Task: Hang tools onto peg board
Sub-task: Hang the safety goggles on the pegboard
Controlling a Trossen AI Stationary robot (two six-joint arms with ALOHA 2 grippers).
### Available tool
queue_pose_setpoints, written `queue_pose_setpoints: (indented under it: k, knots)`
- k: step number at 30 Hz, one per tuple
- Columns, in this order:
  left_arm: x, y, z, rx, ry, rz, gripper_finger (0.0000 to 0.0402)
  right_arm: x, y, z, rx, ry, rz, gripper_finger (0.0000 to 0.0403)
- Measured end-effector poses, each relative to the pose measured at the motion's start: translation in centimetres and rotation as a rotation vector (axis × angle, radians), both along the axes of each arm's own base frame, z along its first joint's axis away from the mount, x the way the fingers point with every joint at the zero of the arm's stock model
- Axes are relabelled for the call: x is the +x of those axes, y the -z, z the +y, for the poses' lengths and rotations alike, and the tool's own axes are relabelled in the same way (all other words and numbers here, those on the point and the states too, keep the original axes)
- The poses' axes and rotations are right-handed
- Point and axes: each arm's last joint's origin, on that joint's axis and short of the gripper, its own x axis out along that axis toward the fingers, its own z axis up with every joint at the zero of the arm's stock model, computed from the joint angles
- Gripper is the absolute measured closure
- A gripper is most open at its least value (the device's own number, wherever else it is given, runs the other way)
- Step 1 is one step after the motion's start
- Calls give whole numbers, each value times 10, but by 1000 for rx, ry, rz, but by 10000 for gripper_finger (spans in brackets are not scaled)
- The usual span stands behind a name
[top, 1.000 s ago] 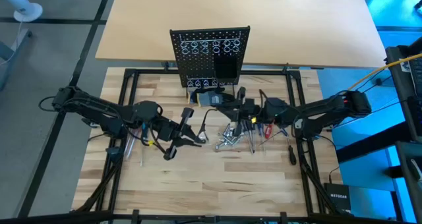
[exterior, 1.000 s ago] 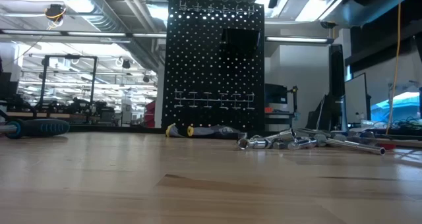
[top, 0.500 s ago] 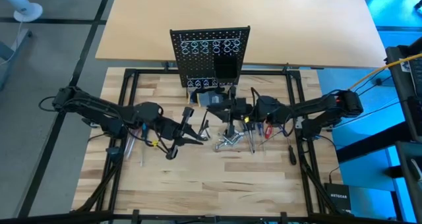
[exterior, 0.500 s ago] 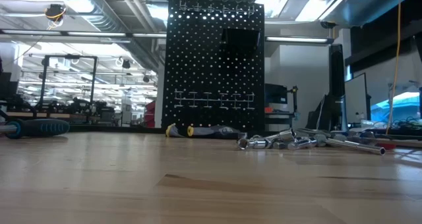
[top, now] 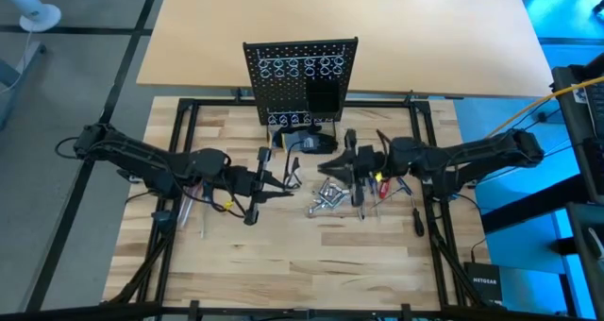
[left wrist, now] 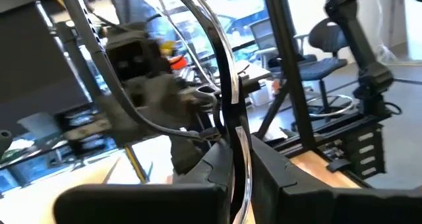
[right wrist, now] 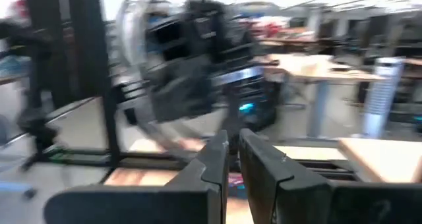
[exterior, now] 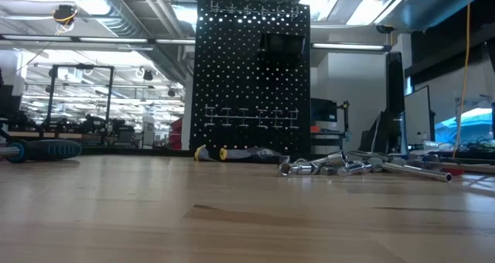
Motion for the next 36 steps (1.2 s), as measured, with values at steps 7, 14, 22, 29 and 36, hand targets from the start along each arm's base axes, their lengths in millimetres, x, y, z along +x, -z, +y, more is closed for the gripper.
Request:
queue_pose_setpoints:
  k: [7, 14, 22, 29, 36]
  knots:
    - [4, 5, 6, -17, -26, 42, 382, 17, 13, 7, -1, -22, 14, 345]
    - [5, 9, 9, -3, -37, 71, 382, 29, 5, 9, 29, -23, -5, 273]
    - [5, 9, 9, -2, -39, 74, 382, 42, 11, 9, 30, 38, 12, 245]
    - [5, 9, 9, -2, -35, 76, 382, 42, 9, 8, 13, 87, -9, 244]
    - [5, 9, 8, -8, -16, 77, 382, 44, 11, 9, 1, 57, -7, 244]
